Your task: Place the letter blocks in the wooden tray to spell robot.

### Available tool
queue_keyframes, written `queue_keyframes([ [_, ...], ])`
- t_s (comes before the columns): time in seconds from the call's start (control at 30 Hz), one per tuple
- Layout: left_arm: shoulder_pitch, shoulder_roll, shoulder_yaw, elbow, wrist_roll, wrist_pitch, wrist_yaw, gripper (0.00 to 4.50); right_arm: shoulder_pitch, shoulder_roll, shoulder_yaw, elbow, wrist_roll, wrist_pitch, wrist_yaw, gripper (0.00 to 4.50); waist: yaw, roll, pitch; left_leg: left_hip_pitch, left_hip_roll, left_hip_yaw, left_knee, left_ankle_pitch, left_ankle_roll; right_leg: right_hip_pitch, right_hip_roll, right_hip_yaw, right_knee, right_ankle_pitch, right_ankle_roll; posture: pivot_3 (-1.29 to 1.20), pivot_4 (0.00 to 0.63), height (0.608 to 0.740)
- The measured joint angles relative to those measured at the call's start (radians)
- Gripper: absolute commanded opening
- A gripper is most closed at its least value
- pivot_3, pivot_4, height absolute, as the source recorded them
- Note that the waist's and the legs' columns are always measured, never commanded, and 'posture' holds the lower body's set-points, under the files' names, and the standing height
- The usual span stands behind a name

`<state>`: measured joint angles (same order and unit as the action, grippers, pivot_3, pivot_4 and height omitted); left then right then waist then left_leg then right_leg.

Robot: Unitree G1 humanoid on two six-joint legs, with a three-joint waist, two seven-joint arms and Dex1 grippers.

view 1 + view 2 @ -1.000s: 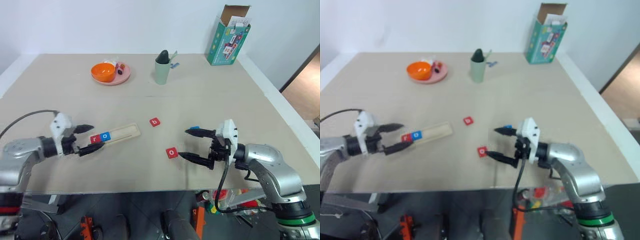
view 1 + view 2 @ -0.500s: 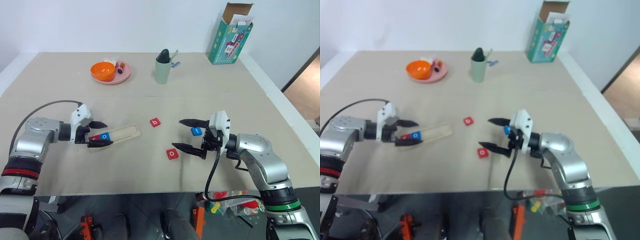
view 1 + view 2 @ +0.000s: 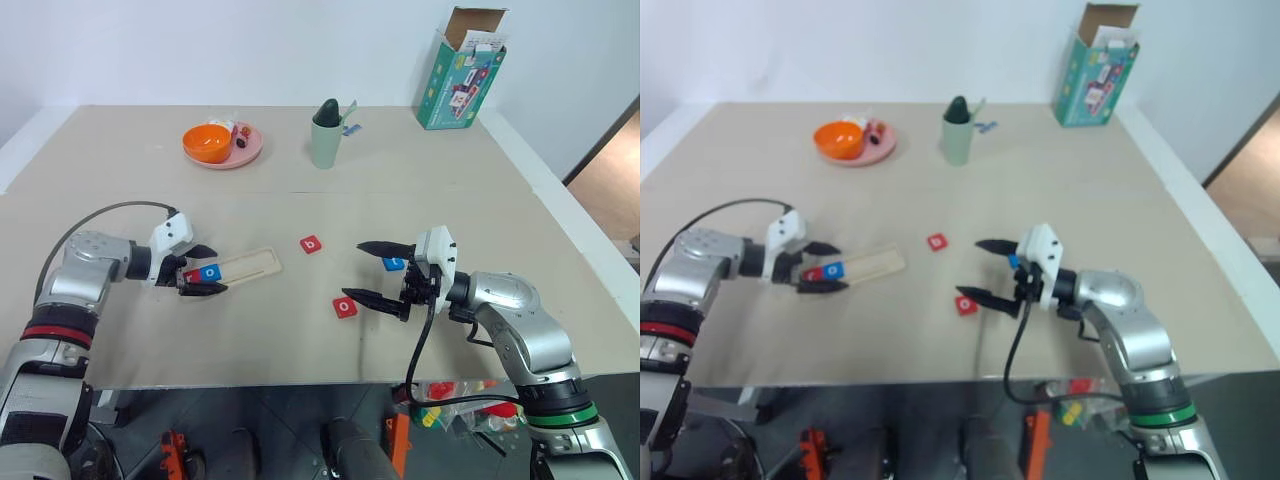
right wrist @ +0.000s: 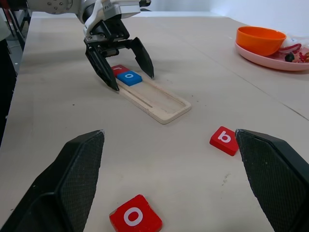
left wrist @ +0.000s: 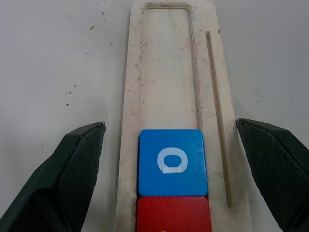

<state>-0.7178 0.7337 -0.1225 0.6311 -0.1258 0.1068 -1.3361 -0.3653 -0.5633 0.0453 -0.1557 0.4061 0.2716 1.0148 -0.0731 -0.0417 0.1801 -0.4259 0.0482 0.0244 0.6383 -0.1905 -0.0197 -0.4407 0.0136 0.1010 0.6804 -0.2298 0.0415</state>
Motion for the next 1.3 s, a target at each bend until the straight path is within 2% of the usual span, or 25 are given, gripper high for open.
queue_keyframes([
  [0.63, -0.058, -0.023, -0.007, 0.128, 0.042, -0.067, -0.029, 4.50, 0.008, 0.003, 0.000, 0.000, -0.001, -0.008, -0.001, 4.48, 0.000, 0.000, 0.000, 0.002, 0.000, 0.000, 0.001, 0.001, 0.000, 0.001, 0.000, 0.000, 0.001, 0.002, -0.001, 0.00, 0.150, 0.740],
  [0.67, -0.061, -0.023, -0.008, 0.132, 0.047, -0.070, -0.030, 3.95, 0.009, 0.003, 0.000, 0.000, -0.002, -0.008, -0.001, 4.50, 0.000, 0.000, 0.000, 0.002, 0.000, 0.000, 0.001, 0.001, 0.000, 0.001, 0.000, 0.000, 0.001, 0.002, -0.001, 0.00, 0.150, 0.740],
  [0.73, -0.066, -0.023, -0.009, 0.141, 0.053, -0.078, -0.028, 3.22, 0.013, 0.003, 0.000, 0.000, -0.003, -0.009, -0.002, 4.50, -0.001, 0.000, 0.000, 0.002, 0.000, 0.000, 0.001, 0.001, 0.000, 0.001, 0.000, 0.001, 0.001, 0.002, -0.001, 0.00, 0.150, 0.740],
  [1.07, -0.066, -0.023, -0.009, 0.142, 0.060, -0.102, -0.030, 3.20, 0.020, 0.003, 0.000, 0.000, -0.009, -0.014, -0.009, 4.50, -0.001, 0.000, 0.000, 0.002, 0.000, 0.000, 0.001, 0.001, 0.000, 0.001, 0.000, 0.001, 0.001, 0.002, 0.000, 0.00, 0.150, 0.740],
  [1.3, -0.067, -0.056, -0.056, 0.043, 0.076, -0.105, -0.074, 3.20, 0.020, 0.003, 0.000, 0.002, -0.009, -0.019, -0.008, 4.50, 0.001, 0.000, 0.000, 0.001, 0.000, 0.000, 0.001, 0.001, 0.000, 0.001, 0.000, 0.001, 0.001, 0.002, 0.000, 0.00, 0.150, 0.740],
])
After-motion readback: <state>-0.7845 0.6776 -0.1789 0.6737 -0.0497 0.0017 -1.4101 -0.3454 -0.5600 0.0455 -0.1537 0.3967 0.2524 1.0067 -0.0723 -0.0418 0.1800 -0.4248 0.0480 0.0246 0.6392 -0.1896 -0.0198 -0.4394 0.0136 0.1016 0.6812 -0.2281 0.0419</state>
